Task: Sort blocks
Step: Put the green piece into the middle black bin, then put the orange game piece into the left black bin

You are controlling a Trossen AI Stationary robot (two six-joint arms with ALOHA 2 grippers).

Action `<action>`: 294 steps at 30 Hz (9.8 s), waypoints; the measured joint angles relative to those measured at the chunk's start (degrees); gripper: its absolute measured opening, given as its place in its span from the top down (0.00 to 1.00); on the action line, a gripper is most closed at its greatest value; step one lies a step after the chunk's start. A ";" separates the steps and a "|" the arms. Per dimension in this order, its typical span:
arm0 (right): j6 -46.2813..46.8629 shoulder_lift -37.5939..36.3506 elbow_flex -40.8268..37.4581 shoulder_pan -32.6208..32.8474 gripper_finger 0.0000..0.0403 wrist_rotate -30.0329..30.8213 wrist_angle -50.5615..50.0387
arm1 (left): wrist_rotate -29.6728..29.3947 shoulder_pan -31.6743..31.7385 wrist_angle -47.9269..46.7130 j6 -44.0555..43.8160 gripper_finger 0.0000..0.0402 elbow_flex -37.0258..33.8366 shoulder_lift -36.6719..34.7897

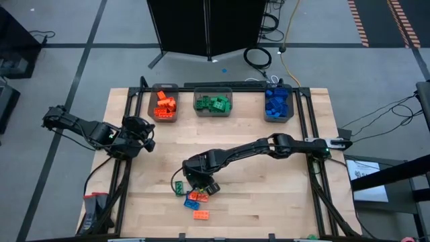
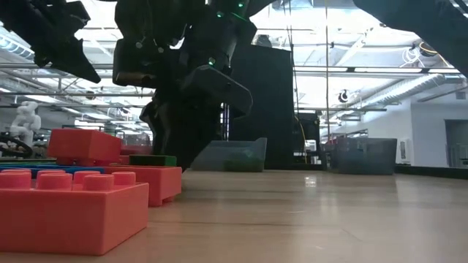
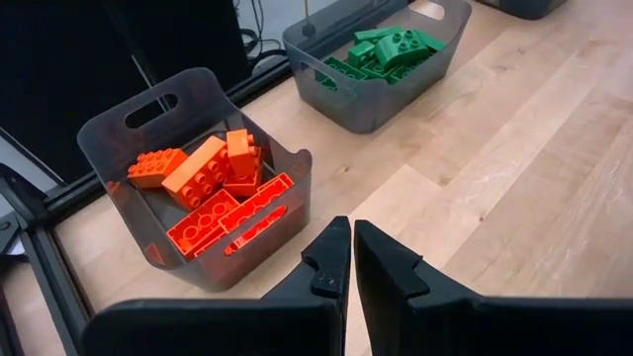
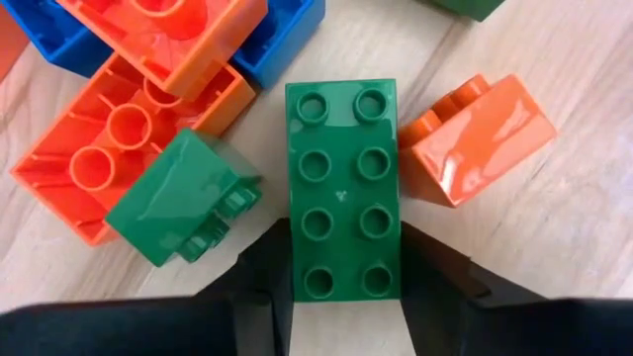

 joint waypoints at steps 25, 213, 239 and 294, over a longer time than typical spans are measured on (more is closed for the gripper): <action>1.51 -2.88 10.15 -0.68 0.70 1.15 -12.54 | -0.47 -0.02 0.00 0.00 0.94 0.00 0.00; 36.00 6.82 12.98 -1.51 0.66 7.47 -0.39 | 2.91 -0.01 0.02 -0.27 0.94 0.01 2.54; 29.79 -0.41 12.73 -6.45 0.81 6.44 -2.85 | 2.75 -0.02 0.02 -0.33 0.94 0.02 2.54; 34.51 9.04 12.76 -25.76 0.81 9.44 47.07 | -1.56 0.00 -0.07 -0.47 0.94 0.02 3.06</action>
